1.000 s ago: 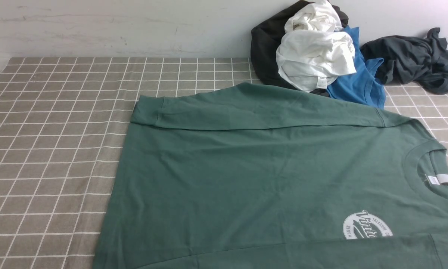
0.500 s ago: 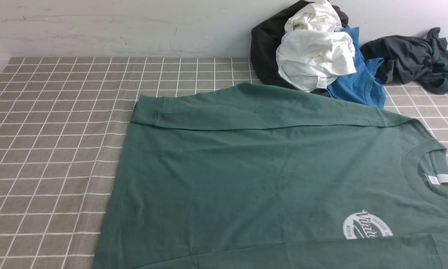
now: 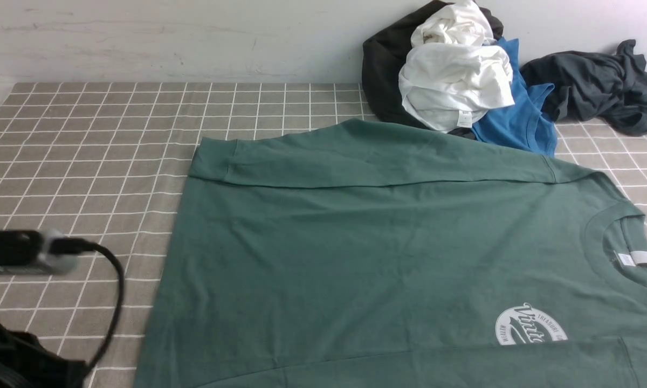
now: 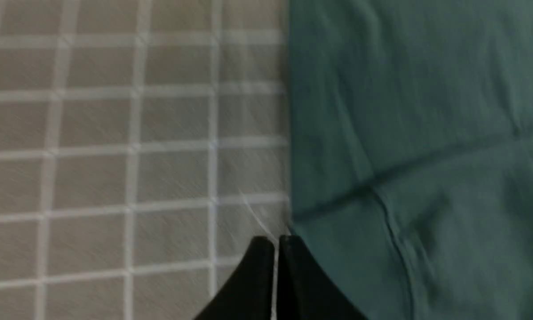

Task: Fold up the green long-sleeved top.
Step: Use the left arm to clamp the cuff closest to it, then use the left arm to drag and place the cuff at the centered position on the left edge of the fabric

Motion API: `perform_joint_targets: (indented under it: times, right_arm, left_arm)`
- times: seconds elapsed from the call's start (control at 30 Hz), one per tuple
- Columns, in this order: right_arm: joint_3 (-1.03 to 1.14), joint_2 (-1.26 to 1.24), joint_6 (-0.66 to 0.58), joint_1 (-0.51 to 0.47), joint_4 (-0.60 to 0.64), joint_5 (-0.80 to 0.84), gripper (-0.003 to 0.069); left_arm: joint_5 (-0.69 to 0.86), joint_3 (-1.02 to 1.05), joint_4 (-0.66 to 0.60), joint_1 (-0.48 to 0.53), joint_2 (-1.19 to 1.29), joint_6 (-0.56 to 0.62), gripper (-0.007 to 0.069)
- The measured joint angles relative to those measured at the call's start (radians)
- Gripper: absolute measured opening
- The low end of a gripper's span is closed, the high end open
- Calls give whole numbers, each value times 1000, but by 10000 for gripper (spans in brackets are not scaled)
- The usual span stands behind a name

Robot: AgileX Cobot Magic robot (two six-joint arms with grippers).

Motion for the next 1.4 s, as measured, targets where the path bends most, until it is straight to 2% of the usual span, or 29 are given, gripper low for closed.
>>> perform_joint_targets:
  times: [0.07,0.13,0.17,0.23,0.27,0.37,0.4,0.5,0.57,0.7,0.77,0.8,0.83,0.87,0.97,1.27,1.4]
  right_arm:
    - [0,87,-140,21,101,-3,-13]
    - [0,117,-195,40,154,-26,-13]
    - [0,149,-277,68,210,-66,-12]
    - [0,168,-330,86,240,-90,-11]
    - [0,187,-388,121,268,-129,-11]
    - [0,197,-419,152,282,-151,-11]
    - [0,199,-428,172,286,-159,-11]
    - [0,199,-432,187,296,-163,-11]
    - [0,199,-433,190,303,-163,-11]
    - [0,199,-436,190,311,-163,-10]
    - [0,199,-436,190,312,-163,-10]
    - [0,199,-436,190,312,-163,-10]
    - [0,199,-437,190,312,-163,-10]
    - [0,199,-437,190,312,-163,-10]
    - [0,199,-437,190,312,-162,-10]
    - [0,199,-437,190,303,-162,-10]
    - [0,199,-437,190,291,-164,-10]
  left_arm:
    - [20,0,-59,-61,98,80,43]
    - [17,0,-64,-96,138,89,68]
    - [1,0,-56,-142,187,79,107]
    - [-9,-1,-41,-174,216,53,141]
    - [-27,-3,4,-217,272,-5,200]
    - [-50,-4,65,-249,322,-78,271]
    - [-82,-5,113,-261,366,-144,327]
    - [-132,-9,160,-263,434,-210,372]
    - [-148,-9,168,-263,459,-229,374]
    - [-197,-11,173,-263,551,-257,330]
    - [-210,-13,168,-263,585,-259,274]
    - [-208,-21,160,-264,595,-259,198]
    - [-208,-22,158,-264,596,-259,189]
    - [-208,-24,146,-265,596,-259,103]
    - [-211,-22,153,-269,576,-255,35]
    - [-159,-99,202,-269,363,-252,30]
    - [-161,-207,286,-269,338,-251,30]
